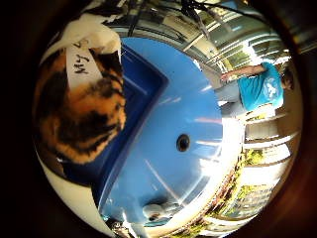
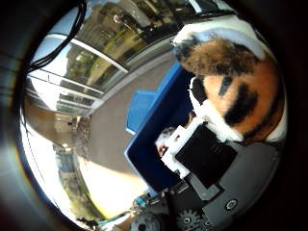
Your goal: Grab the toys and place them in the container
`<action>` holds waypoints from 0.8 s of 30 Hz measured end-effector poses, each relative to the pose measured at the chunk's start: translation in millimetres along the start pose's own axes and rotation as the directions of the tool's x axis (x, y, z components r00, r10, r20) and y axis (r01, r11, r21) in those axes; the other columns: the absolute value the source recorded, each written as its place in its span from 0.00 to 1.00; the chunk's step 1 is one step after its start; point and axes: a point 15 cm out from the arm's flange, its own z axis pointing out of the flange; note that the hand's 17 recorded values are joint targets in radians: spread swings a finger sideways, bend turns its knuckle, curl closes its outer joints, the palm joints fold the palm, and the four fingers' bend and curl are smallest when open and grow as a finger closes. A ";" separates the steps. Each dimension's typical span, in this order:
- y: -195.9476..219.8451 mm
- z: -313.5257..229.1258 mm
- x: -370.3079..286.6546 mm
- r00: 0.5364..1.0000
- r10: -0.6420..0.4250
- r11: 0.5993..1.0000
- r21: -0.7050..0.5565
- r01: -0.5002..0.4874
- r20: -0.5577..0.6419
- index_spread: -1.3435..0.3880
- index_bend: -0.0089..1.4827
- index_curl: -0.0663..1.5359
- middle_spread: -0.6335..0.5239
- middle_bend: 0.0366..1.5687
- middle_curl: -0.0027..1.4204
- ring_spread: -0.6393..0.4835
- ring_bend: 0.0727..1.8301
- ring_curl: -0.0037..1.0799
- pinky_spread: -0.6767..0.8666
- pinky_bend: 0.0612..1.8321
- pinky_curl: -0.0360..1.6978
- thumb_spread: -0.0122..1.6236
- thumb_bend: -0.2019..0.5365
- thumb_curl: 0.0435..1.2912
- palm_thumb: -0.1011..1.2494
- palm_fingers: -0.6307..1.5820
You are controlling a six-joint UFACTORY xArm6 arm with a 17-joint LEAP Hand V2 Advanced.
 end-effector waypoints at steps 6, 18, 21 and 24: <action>9.2 -12.8 27.5 1.000 -0.018 1.000 -0.011 0.017 -0.005 0.52 0.34 0.04 0.58 0.09 0.40 0.81 0.33 0.37 0.72 0.59 0.34 0.66 0.21 0.41 0.55 0.21; 78.7 -118.3 61.0 1.000 -0.004 0.997 -0.083 0.003 -0.004 0.64 0.13 0.11 0.70 0.08 0.27 0.84 0.25 0.30 0.77 0.50 0.26 0.64 0.21 0.27 0.46 0.27; 93.9 -133.6 67.3 1.000 0.002 0.995 -0.102 -0.003 -0.007 0.65 0.13 0.13 0.69 0.09 0.26 0.84 0.25 0.30 0.77 0.49 0.25 0.64 0.22 0.26 0.46 0.29; 130.6 -148.8 78.0 1.000 0.009 0.982 -0.191 -0.011 -0.014 0.66 0.13 0.14 0.69 0.09 0.25 0.84 0.24 0.29 0.77 0.48 0.24 0.64 0.23 0.25 0.46 0.29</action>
